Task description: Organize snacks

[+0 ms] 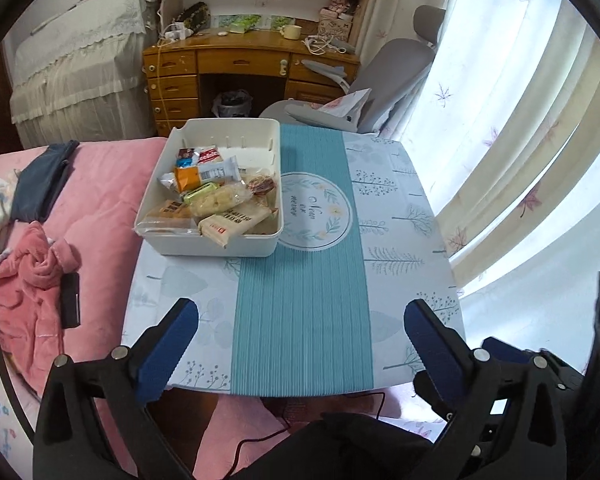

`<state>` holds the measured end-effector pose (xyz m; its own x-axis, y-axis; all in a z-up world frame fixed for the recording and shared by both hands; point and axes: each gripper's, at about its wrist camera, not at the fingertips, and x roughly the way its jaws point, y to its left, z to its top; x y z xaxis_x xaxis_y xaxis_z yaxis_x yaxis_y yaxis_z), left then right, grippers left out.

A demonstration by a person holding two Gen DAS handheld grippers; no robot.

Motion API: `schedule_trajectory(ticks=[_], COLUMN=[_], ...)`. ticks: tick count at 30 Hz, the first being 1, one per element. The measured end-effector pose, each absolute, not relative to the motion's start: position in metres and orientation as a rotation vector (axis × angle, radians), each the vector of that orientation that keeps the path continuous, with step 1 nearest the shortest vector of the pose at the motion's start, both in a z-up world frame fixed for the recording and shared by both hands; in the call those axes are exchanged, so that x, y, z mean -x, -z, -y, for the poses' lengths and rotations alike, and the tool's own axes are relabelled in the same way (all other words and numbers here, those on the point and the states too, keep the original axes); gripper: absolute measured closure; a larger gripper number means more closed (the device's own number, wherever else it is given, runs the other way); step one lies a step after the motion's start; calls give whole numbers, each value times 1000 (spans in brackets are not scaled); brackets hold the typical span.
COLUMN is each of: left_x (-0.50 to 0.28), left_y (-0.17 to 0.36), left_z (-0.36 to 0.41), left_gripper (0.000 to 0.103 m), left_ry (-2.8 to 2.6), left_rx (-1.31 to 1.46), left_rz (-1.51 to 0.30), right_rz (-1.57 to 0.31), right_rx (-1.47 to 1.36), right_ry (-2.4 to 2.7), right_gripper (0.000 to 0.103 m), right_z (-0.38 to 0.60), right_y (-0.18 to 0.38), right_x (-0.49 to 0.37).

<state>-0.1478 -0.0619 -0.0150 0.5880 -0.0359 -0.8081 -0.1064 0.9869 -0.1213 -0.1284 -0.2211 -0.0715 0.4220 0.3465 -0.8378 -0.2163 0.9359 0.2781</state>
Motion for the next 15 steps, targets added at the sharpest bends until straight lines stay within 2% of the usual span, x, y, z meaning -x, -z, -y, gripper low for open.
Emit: schedule_trajectory(ticks=[15], left_x=[154], left_y=[15], left_z=[79], left_gripper=[1], left_ry=[-65], left_rx=[79], left_rz=[-910], right_rz=[-1016], right_rx=[-145], right_ry=[-297], right_gripper=[0], right_z=[230], right_y=[64], right_x=[140])
